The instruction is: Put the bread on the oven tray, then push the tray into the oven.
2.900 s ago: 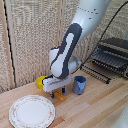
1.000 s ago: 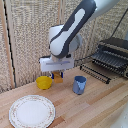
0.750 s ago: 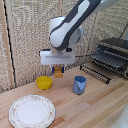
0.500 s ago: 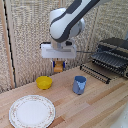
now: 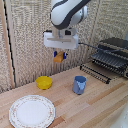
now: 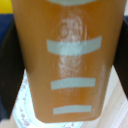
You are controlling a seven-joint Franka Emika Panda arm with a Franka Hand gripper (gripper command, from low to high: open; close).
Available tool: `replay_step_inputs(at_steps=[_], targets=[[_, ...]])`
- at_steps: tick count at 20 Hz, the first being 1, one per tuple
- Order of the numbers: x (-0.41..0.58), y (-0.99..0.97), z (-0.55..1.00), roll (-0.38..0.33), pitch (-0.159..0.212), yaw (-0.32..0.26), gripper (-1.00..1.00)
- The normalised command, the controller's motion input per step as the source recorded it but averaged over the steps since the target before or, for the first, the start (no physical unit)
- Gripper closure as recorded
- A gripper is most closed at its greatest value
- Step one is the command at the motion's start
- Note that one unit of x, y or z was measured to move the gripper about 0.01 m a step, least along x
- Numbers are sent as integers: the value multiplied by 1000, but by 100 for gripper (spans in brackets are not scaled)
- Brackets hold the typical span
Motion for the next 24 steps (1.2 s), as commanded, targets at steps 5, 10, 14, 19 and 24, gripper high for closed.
replay_step_inputs(at_steps=[5,10,14,19,24], targets=[[100,-763,507,0,103,-143,100],[4,-841,414,0,85,-121,100],[16,-914,181,2,33,-93,100],[99,-950,10,15,0,-66,100],[214,-939,0,38,0,-47,100]])
